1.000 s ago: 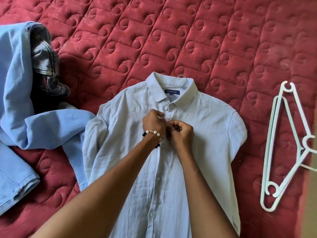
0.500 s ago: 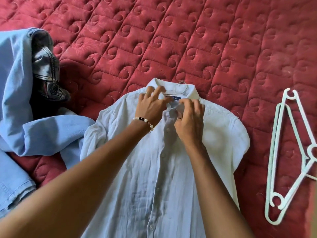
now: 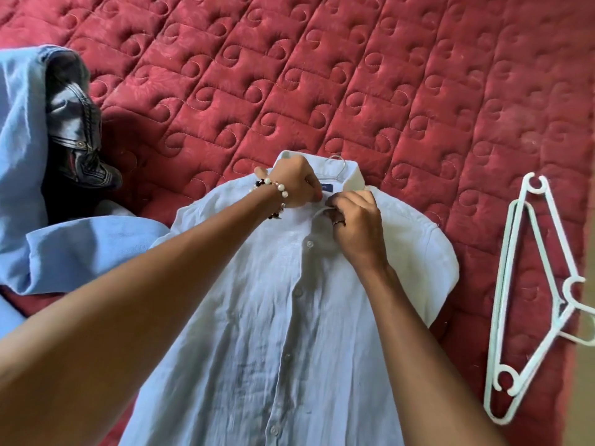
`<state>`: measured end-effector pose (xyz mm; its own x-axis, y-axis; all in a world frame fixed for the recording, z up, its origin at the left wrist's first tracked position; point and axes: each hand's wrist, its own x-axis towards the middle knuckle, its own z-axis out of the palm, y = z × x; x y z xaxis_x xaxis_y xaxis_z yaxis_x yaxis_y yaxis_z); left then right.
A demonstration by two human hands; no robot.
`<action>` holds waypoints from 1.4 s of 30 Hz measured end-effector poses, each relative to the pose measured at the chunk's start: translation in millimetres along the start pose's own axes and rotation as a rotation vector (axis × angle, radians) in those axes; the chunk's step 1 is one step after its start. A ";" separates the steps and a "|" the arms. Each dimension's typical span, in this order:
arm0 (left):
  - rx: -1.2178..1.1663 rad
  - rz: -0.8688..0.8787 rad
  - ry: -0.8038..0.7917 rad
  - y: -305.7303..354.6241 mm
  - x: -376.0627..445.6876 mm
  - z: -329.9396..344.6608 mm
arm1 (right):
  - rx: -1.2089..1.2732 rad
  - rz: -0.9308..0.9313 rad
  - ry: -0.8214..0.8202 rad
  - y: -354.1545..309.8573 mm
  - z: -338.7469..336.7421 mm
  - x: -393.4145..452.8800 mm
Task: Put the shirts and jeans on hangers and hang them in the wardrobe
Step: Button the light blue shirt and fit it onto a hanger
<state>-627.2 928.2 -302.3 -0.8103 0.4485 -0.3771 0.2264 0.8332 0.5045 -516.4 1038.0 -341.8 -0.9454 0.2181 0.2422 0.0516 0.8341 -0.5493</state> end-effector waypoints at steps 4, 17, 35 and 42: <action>-0.208 -0.035 -0.065 4.9 2.3 -0.5 | 0.041 0.094 0.055 -5.3 -0.9 -3.7; -0.154 -0.046 -0.164 -3.0 1.1 6.5 | 0.007 -0.005 0.106 -6.9 -1.4 -3.4; -0.030 0.188 -0.014 -14.4 -27.2 22.9 | -0.216 -0.045 -0.171 0.3 -1.7 4.9; -0.155 0.133 0.133 -15.5 -31.2 30.6 | -0.112 -0.115 -0.276 9.7 -8.2 15.8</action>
<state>-588.9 911.2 -322.1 -0.8451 0.4960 -0.1994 0.2583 0.7054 0.6601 -528.2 1053.7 -336.8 -0.9979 -0.0135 0.0634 -0.0398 0.8991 -0.4360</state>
